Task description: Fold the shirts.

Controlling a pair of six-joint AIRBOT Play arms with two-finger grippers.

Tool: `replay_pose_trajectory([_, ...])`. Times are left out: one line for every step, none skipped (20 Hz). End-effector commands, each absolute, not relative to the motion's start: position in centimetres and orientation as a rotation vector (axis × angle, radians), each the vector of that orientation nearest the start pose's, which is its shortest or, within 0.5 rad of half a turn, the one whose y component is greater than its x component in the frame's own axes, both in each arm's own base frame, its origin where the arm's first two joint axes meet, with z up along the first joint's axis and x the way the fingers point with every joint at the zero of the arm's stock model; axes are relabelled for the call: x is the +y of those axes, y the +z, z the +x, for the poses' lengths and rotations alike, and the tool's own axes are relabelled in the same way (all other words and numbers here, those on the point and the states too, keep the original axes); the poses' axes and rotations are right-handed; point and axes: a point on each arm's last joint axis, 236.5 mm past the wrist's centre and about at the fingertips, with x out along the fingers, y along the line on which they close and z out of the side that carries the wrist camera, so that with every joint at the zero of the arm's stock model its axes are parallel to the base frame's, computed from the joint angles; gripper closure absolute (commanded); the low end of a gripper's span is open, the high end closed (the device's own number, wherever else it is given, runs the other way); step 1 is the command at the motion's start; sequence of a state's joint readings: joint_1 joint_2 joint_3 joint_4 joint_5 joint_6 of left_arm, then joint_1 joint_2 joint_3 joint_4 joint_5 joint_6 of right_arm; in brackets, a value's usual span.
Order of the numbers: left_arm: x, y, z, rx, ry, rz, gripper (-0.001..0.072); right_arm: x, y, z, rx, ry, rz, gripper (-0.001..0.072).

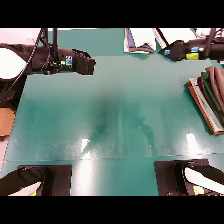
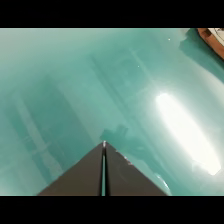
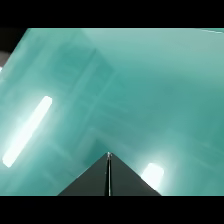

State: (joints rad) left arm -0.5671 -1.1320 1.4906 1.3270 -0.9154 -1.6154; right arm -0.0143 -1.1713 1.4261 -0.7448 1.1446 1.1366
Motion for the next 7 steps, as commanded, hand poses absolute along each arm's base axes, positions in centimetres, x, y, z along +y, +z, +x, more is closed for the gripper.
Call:
replay_pose_trajectory([-28.36,25.26,36.1,0.612,-0.684,-0.079,0.0682,18.15,22.18,40.16,0.694,0.744,0.192,0.0695])
replay_pose_trajectory([-28.36,25.26,36.1,0.612,-0.684,-0.079,0.0682,18.14,22.18,40.15,0.694,0.744,0.192,0.0695])
replay_pose_trajectory([-28.36,25.26,36.1,0.612,-0.684,-0.079,0.0682,18.15,22.19,40.14,0.695,0.744,0.193,0.0696])
replay_pose_trajectory([-28.36,25.26,36.1,0.612,-0.684,-0.079,0.0682,18.16,22.15,40.1,0.697,0.745,0.192,0.0695])
replay_pose_trajectory([-28.36,25.26,36.1,0.612,-0.684,-0.079,0.0682,18.15,22.15,40.11,0.697,0.745,0.193,0.0696])
replay_pose_trajectory([-28.36,25.26,36.1,0.612,-0.684,-0.079,0.0682,18.16,22.16,40.12,0.696,0.745,0.193,0.0695])
replay_pose_trajectory([-28.36,25.26,36.1,0.612,-0.684,-0.079,0.0682,18.16,22.16,40.12,0.696,0.745,0.193,0.0695])
